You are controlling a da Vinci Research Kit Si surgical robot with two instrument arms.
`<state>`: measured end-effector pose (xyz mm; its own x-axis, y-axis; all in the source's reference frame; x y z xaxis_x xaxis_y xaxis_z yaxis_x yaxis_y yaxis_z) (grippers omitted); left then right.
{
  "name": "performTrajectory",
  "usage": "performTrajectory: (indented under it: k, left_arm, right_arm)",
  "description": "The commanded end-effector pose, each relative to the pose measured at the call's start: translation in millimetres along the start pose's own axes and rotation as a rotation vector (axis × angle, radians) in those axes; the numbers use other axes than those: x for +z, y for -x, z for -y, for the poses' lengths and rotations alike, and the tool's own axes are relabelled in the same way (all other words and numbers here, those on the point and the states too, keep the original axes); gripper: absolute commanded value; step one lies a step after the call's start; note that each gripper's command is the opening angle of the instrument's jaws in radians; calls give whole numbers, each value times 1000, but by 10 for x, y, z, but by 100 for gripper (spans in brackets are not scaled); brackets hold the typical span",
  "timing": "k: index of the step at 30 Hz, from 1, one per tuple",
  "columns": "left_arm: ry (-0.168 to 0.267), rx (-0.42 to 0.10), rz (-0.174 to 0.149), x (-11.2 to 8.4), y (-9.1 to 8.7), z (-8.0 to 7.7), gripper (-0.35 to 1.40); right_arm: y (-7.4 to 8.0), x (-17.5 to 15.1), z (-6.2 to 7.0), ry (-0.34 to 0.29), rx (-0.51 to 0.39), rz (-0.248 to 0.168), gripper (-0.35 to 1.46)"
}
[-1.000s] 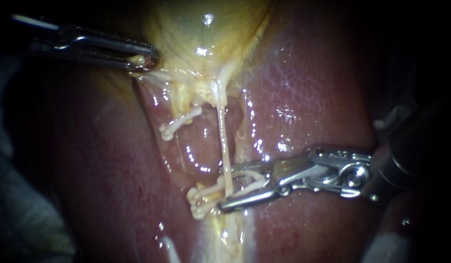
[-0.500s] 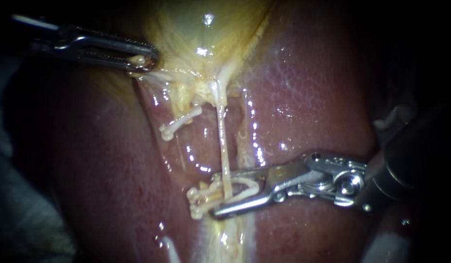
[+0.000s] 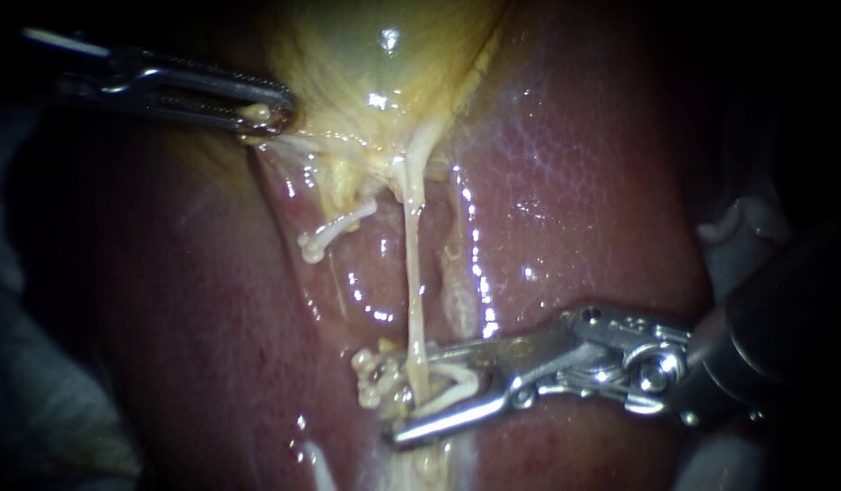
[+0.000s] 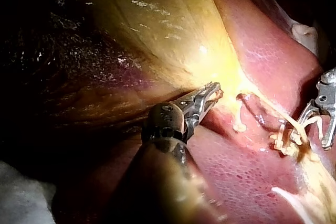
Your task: Clipping first clip right tube
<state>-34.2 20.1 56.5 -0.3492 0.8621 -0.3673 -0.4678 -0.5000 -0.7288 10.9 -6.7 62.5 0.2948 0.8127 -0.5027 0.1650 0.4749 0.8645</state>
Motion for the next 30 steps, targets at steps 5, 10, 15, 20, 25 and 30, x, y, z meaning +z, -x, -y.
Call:
performTrajectory:
  k: [5, 10, 15, 20, 25, 30]
  left_arm:
    - [0, 0, 0, 0, 0, 0, -35]
    - [0, 0, 0, 0, 0, 0, -35]
    - [0, 0, 0, 0, 0, 0, -35]
    - [0, 0, 0, 0, 0, 0, -35]
    - [0, 0, 0, 0, 0, 0, -35]
    - [0, 0, 0, 0, 0, 0, -35]
  right_arm:
    - [-4, -3, 1, -1, 2, 0, 24]
    - [-5, -8, 3, -3, 15, 1, -2]
    - [-3, -12, 5, -4, 157, 6, -35]
    - [0, -15, 3, -5, 184, 5, -35]
    - [1, -14, 3, -4, 184, 8, -35]
    - [1, -14, 3, -4, 184, 8, -35]
